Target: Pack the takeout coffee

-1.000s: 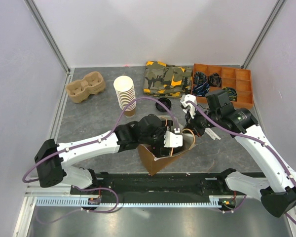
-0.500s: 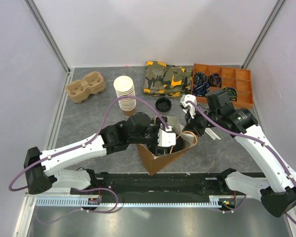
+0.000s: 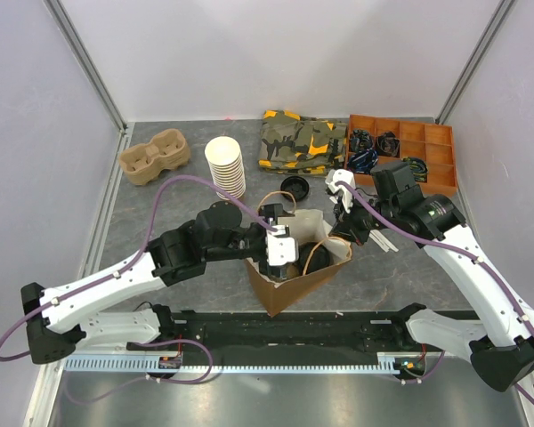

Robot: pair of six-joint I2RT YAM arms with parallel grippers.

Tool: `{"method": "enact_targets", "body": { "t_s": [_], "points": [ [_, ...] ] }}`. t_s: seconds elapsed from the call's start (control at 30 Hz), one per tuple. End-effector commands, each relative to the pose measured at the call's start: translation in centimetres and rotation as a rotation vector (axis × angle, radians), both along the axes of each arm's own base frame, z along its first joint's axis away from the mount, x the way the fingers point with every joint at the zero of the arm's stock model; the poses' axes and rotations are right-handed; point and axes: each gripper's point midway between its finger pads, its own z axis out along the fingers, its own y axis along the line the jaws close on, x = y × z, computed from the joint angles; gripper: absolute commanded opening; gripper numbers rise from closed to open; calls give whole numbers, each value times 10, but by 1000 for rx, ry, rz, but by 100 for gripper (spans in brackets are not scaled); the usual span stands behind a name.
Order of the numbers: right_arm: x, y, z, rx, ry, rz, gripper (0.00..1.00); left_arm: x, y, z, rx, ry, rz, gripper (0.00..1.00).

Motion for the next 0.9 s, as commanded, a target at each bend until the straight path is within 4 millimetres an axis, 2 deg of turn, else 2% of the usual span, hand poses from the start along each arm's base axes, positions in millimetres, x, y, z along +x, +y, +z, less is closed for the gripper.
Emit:
{"method": "enact_targets", "body": {
  "t_s": [0.0,0.1,0.37,0.5,0.73,0.87],
  "points": [
    [0,-10,-8,-65,19,-26,5,-7,0,47,-120,-58,-34,100],
    [2,-10,-8,-68,16,-33,6,-6,2,55,-141,-73,-22,100],
    [5,-10,-3,-65,1,-43,13,-15,13,101,-303,-137,-36,100],
    [6,-9,1,-56,-3,-53,24,-17,15,108,-327,-147,-38,100],
    [11,-9,15,-41,-34,-79,32,-14,15,118,-340,-143,-20,100],
    [14,-10,24,-34,-56,-97,48,-13,14,119,-333,-146,-19,100]
  ]
}}
